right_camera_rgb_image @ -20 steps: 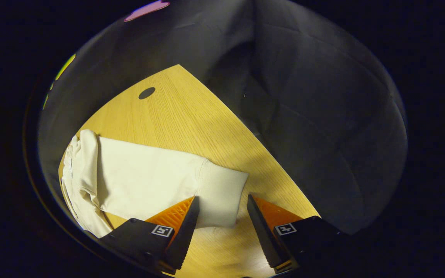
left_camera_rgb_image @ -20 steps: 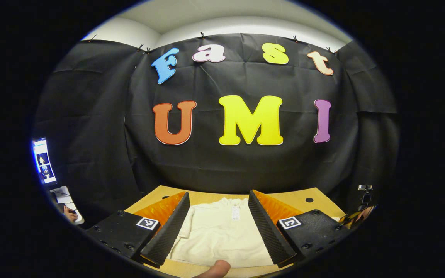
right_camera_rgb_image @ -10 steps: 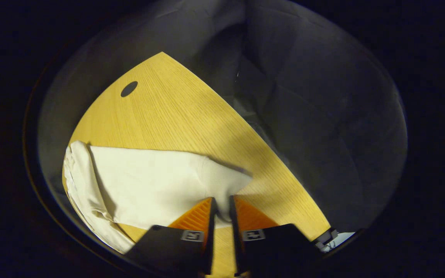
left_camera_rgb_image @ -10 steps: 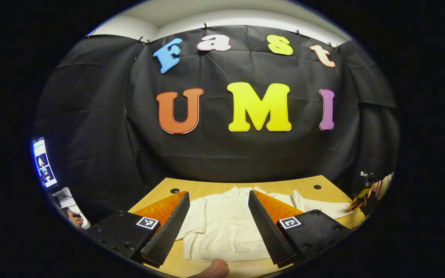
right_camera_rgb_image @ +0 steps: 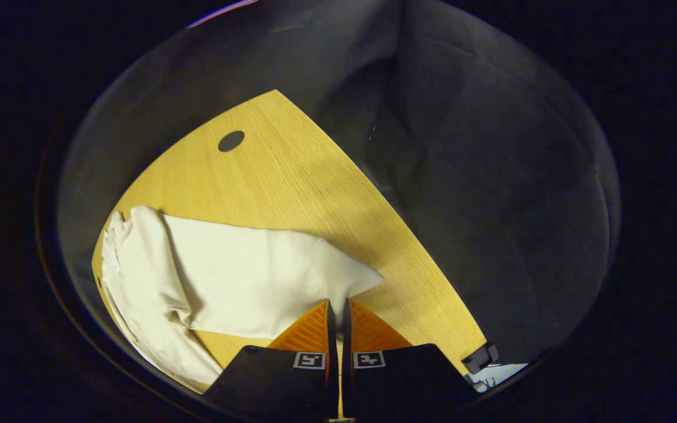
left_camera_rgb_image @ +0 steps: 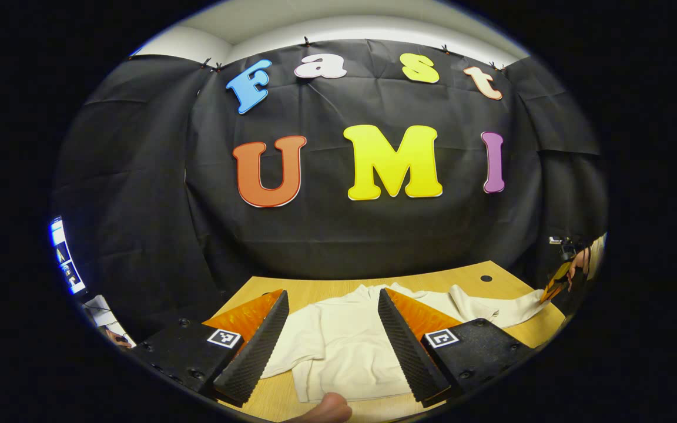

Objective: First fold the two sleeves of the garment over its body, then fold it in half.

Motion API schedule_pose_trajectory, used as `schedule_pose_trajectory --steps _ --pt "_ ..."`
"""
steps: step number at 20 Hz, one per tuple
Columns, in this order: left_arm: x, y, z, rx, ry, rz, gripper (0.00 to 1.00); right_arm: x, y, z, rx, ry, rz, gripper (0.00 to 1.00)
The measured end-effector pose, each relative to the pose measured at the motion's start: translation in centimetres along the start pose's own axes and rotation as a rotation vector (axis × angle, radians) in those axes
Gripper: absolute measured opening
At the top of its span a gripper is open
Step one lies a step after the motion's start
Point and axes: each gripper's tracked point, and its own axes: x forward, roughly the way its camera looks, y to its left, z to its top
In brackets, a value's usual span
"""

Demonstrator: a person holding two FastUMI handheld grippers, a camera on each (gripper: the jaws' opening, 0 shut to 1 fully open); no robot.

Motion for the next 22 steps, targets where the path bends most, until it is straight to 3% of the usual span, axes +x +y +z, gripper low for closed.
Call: schedule_pose_trajectory --steps 4,6,9,11,15,17,22 --pt "0.8 0.5 -0.3 -0.015 -0.026 -0.051 0.98 -6.8 4.6 2.3 -0.059 -0.093 0.062 0.02" --pt "1.3 0.8 -0.7 -0.019 -0.031 -0.092 0.98 -11.3 10.3 2.6 -0.121 -0.135 0.115 0.02" --pt "1.6 1.5 -0.5 -0.003 -0.055 -0.117 0.98 -14.4 16.3 1.9 -0.212 -0.168 0.164 0.02" --pt "2.0 2.6 -0.8 -0.012 -0.064 -0.122 0.97 -17.0 23.2 0.0 -0.316 -0.184 0.218 0.02" --pt "2.6 5.2 -2.7 -0.036 -0.038 -0.113 0.98 -17.8 33.2 -4.7 -0.493 -0.153 0.294 0.02" --pt "2.4 7.6 -4.4 -0.051 -0.005 -0.072 0.98 -17.3 40.9 -9.6 -0.643 -0.109 0.354 0.02" --pt "1.1 11.8 -8.2 -0.087 0.075 0.022 0.98 -15.0 49.8 -17.2 -0.816 -0.019 0.393 0.02"
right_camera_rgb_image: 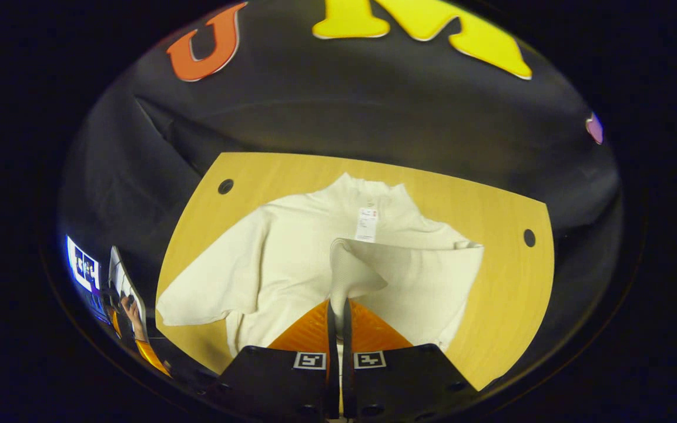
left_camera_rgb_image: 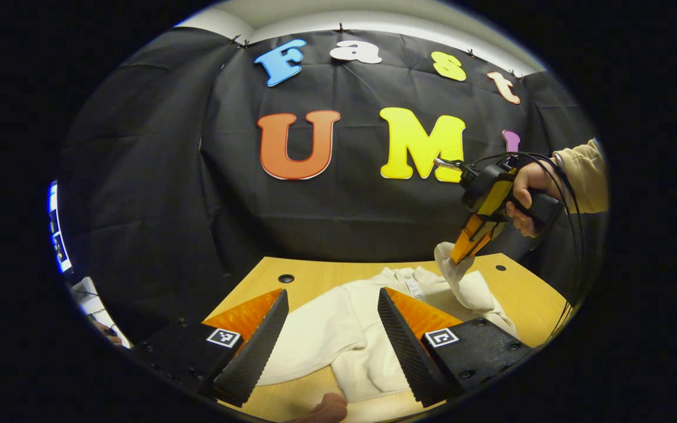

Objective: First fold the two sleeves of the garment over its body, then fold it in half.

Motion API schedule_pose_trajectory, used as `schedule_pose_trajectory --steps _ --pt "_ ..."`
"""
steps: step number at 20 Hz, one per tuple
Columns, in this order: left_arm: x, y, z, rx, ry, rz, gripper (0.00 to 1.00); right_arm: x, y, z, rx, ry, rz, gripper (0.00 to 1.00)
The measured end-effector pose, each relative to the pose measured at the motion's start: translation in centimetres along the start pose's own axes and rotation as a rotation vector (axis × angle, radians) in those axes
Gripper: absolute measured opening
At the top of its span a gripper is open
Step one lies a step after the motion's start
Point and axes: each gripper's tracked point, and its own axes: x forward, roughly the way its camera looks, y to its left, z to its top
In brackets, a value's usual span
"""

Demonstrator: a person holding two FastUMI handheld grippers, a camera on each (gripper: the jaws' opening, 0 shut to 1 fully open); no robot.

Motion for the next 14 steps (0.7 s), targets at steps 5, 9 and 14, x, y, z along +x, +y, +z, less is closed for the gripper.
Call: schedule_pose_trajectory --steps 5,9,14 --pt "-2.7 5.5 -3.9 0.002 0.062 0.132 0.98 5.7 7.0 0.1 -0.131 0.037 0.069 0.02" --pt "-4.9 7.3 -5.1 0.063 0.069 0.171 0.98 11.0 10.1 0.0 -0.177 0.045 0.061 0.01" --pt "-5.2 7.3 -6.0 0.150 0.091 0.178 0.99 14.1 10.1 -0.3 -0.107 0.034 0.027 0.05"
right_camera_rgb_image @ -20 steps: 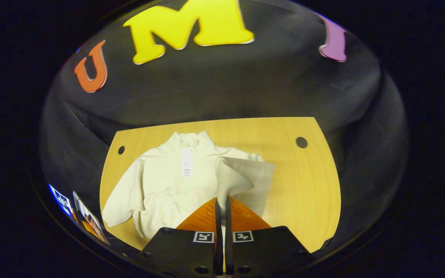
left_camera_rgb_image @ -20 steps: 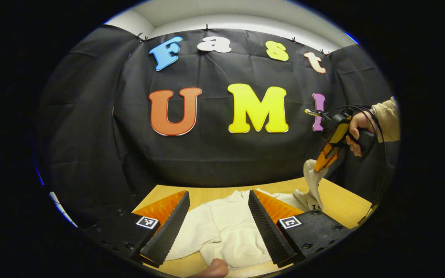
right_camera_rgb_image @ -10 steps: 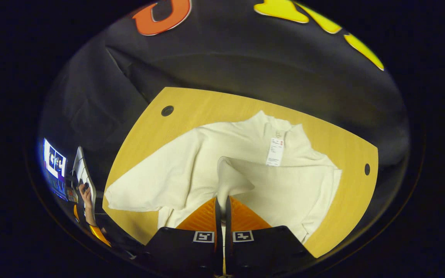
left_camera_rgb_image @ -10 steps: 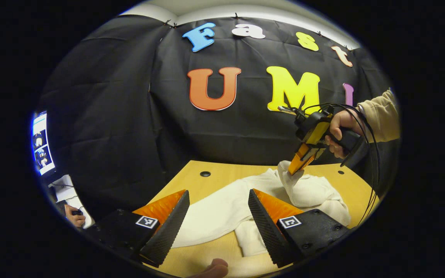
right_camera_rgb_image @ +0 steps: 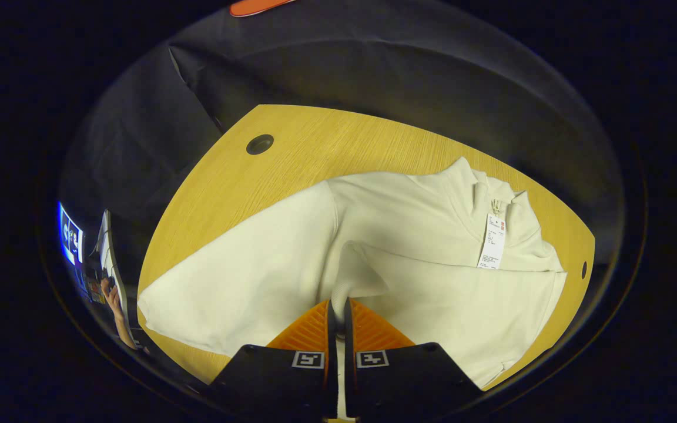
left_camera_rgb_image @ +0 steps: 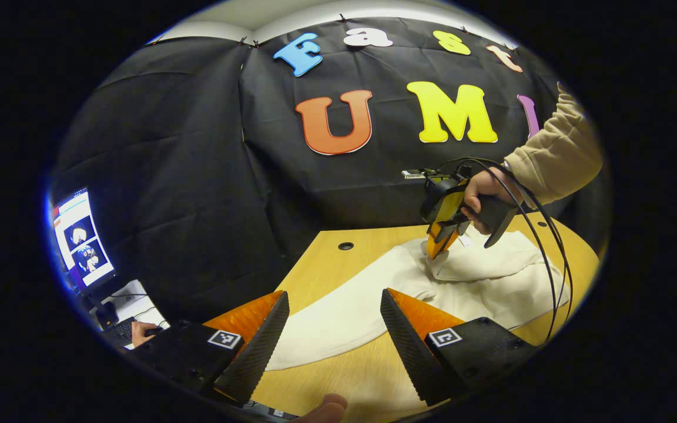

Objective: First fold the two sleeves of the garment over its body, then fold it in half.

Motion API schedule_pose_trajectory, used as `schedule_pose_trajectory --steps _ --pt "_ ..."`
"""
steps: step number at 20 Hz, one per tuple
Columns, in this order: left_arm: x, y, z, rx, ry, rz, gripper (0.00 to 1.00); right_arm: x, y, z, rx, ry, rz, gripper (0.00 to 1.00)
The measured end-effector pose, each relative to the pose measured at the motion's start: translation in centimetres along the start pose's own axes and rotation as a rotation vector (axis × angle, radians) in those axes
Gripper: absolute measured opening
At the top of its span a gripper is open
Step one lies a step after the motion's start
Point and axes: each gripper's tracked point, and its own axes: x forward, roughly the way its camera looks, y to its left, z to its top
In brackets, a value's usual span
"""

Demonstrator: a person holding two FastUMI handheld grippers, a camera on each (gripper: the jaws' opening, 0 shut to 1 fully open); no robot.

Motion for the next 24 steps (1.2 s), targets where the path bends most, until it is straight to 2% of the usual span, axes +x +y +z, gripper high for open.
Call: schedule_pose_trajectory --steps 1,2,3,4,5,6,7,11,12,13,14,15,16,18,19,21,23,24 --pt "-0.3 0.2 0.1 0.007 -0.008 -0.005 0.99 -0.8 -0.1 0.2 0.018 -0.018 0.011 0.10" --pt "-0.2 0.4 0.0 0.013 -0.009 -0.004 0.99 -1.3 -0.1 0.5 0.025 -0.036 0.026 0.10" --pt "0.3 1.0 -0.4 0.017 0.001 0.003 0.99 -2.9 0.4 1.0 0.049 -0.080 0.080 0.11" --pt "0.4 1.2 -0.6 0.018 0.012 0.006 1.00 -3.8 0.2 1.0 0.061 -0.091 0.085 0.26" --pt "0.5 1.7 -0.8 0.018 0.025 0.017 1.00 -5.0 0.0 1.1 0.076 -0.112 0.103 0.26" --pt "0.7 2.5 -1.0 0.015 0.030 0.027 1.00 -6.4 -0.1 1.0 0.087 -0.131 0.118 0.35" --pt "1.1 3.1 -1.3 0.013 0.041 0.033 0.99 -7.9 -0.6 0.7 0.095 -0.146 0.131 0.35" --pt "1.9 5.2 -3.0 0.009 0.075 0.077 1.00 -12.8 -2.5 -1.3 0.128 -0.211 0.172 0.56" --pt "2.1 6.0 -3.6 -0.006 0.089 0.098 1.00 -14.0 -3.4 -2.1 0.126 -0.222 0.170 0.76" --pt "2.3 6.9 -4.9 -0.041 0.122 0.125 0.99 -15.1 -4.5 -3.2 0.124 -0.234 0.163 0.85" --pt "2.4 7.5 -6.0 -0.069 0.147 0.143 1.00 -16.0 -5.4 -4.2 0.127 -0.243 0.147 0.80" --pt "2.6 8.0 -7.1 -0.099 0.171 0.162 1.00 -16.8 -6.7 -4.9 0.131 -0.260 0.110 0.81" --pt "2.6 8.5 -8.3 -0.127 0.205 0.169 1.00 -17.8 -7.7 -5.9 0.133 -0.277 0.081 0.88" --pt "2.9 9.8 -10.3 -0.174 0.252 0.203 1.00 -19.9 -8.4 -8.4 0.123 -0.308 0.064 0.89" --pt "3.0 10.3 -10.9 -0.190 0.268 0.221 1.00 -20.6 -8.4 -10.1 0.115 -0.308 0.070 0.92" --pt "3.2 11.7 -12.8 -0.215 0.333 0.272 1.00 -21.9 -6.7 -13.6 0.127 -0.279 0.131 0.96" --pt "3.4 13.4 -14.0 -0.232 0.388 0.336 1.00 -22.0 -5.5 -16.1 0.140 -0.270 0.153 0.94" --pt "4.0 14.4 -14.9 -0.280 0.433 0.374 0.99 -21.7 -4.8 -18.1 0.141 -0.247 0.165 0.96"
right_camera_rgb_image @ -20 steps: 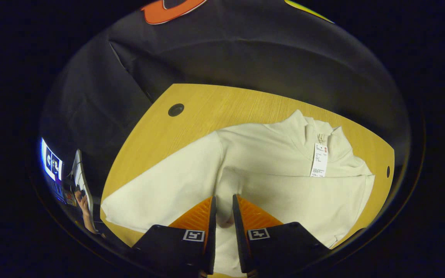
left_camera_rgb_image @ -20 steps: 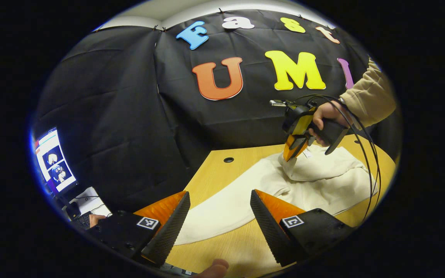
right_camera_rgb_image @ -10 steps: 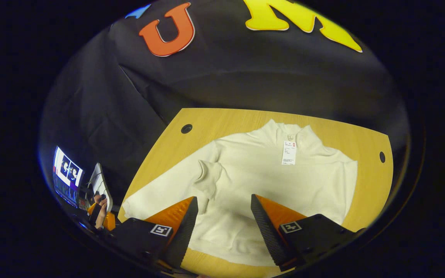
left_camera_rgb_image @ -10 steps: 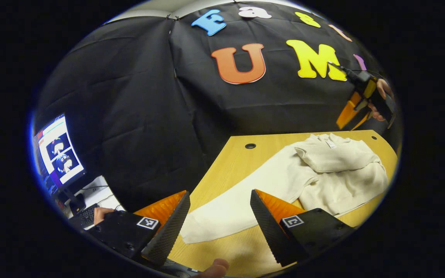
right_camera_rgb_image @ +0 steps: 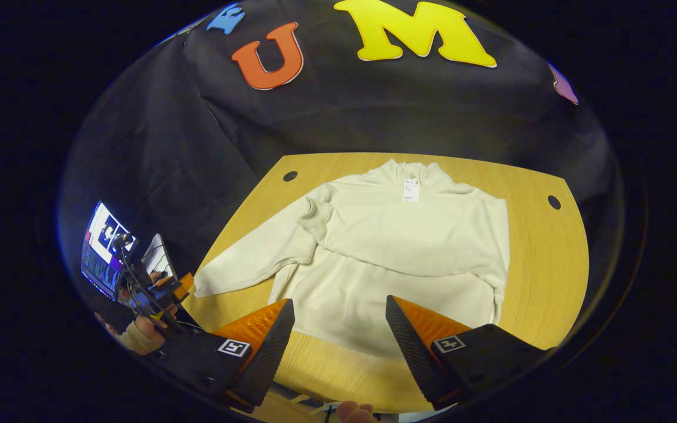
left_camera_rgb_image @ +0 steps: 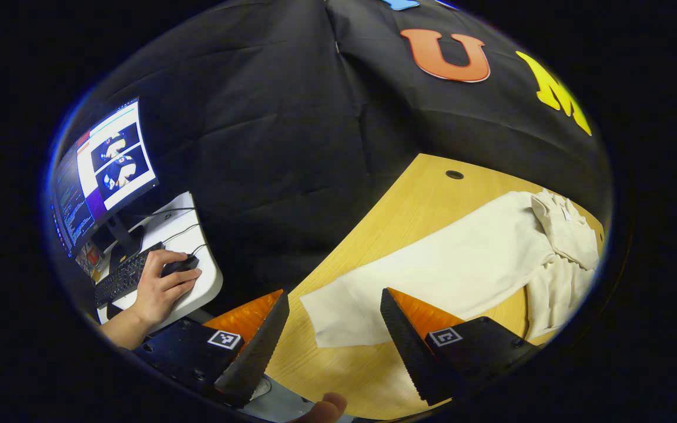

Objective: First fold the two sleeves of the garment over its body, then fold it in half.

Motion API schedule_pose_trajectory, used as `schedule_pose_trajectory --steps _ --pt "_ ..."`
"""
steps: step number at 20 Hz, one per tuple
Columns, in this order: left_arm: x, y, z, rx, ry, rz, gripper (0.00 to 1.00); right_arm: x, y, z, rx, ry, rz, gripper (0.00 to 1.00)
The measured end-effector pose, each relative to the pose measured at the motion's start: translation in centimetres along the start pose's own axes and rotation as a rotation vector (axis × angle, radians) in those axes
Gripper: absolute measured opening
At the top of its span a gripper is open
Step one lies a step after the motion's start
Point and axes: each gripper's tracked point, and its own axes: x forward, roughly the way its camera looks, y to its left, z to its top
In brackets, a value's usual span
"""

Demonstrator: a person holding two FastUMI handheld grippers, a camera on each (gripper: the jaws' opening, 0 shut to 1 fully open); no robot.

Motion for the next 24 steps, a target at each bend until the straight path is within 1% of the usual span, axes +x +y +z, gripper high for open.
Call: schedule_pose_trajectory --steps 1,2,3,4,5,6,7,8,9,10,11,12,13,15,16,17,18,20,21,22,23,24 --pt "0.9 0.1 -0.4 -0.067 0.065 0.012 1.00 -0.3 1.0 -1.9 -0.006 0.035 0.033 0.96" --pt "1.3 0.1 -0.5 -0.113 0.097 0.020 1.00 -0.4 1.5 -2.7 -0.013 0.054 0.056 0.96" --pt "1.9 0.1 -0.6 -0.164 0.142 0.025 1.00 -0.6 2.5 -3.5 -0.019 0.080 0.084 0.93" --pt "2.3 -0.1 -0.8 -0.201 0.191 0.037 1.00 -0.4 2.6 -4.1 -0.034 0.098 0.080 0.93" --pt "2.7 0.4 -0.8 -0.198 0.204 0.064 1.00 -0.4 2.9 -4.3 -0.032 0.103 0.082 0.96" --pt "2.8 0.4 -0.8 -0.189 0.223 0.074 1.00 -0.4 3.3 -4.7 -0.022 0.108 0.085 0.93" --pt "3.1 0.2 -1.3 -0.189 0.253 0.079 1.00 -0.4 3.4 -5.0 -0.012 0.115 0.086 0.96" --pt "3.4 0.0 -2.5 -0.205 0.312 0.076 1.00 -0.4 3.4 -5.9 -0.005 0.134 0.080 0.96" --pt "3.4 -0.1 -3.3 -0.220 0.355 0.084 1.00 -0.5 2.9 -6.5 -0.009 0.156 0.062 0.93" --pt "3.4 -0.5 -3.7 -0.234 0.378 0.083 1.00 -0.4 2.7 -6.8 0.000 0.167 0.053 0.93" --pt "3.6 -0.9 -3.9 -0.236 0.394 0.071 0.99 -0.3 2.6 -7.1 0.023 0.176 0.049 0.96" --pt "3.6 -0.8 -4.2 -0.233 0.413 0.068 0.99 -0.2 2.5 -7.3 0.040 0.182 0.042 0.96" --pt "3.7 -0.9 -4.3 -0.235 0.427 0.063 1.00 0.0 2.3 -7.5 0.056 0.188 0.034 0.93" --pt "4.1 -1.2 -4.7 -0.274 0.473 0.047 0.99 0.3 1.9 -7.6 0.060 0.192 0.021 0.93" --pt "4.3 -1.3 -4.7 -0.289 0.484 0.043 0.98 0.5 2.0 -7.6 0.064 0.196 0.021 0.96" --pt "4.3 -1.3 -4.7 -0.299 0.496 0.044 0.96 0.6 2.0 -7.6 0.066 0.198 0.021 0.96" --pt "4.4 -1.3 -4.6 -0.301 0.496 0.047 0.96 0.7 2.0 -7.8 0.066 0.199 0.024 0.93" --pt "4.4 -1.4 -4.6 -0.297 0.504 0.049 0.96 1.0 1.8 -8.0 0.071 0.204 0.024 0.93" --pt "4.5 -1.6 -4.5 -0.275 0.522 0.031 0.95 0.9 1.7 -7.8 0.076 0.198 0.025 0.96" --pt "4.5 -1.6 -4.7 -0.266 0.541 0.018 0.89 0.9 1.5 -7.7 0.081 0.192 0.025 0.96" --pt "4.5 -1.6 -4.6 -0.271 0.552 0.013 0.85 0.7 1.0 -7.7 0.091 0.183 0.027 0.93" --pt "4.5 -1.7 -4.7 -0.277 0.562 0.012 0.81 0.6 0.5 -7.7 0.097 0.181 0.025 0.93"
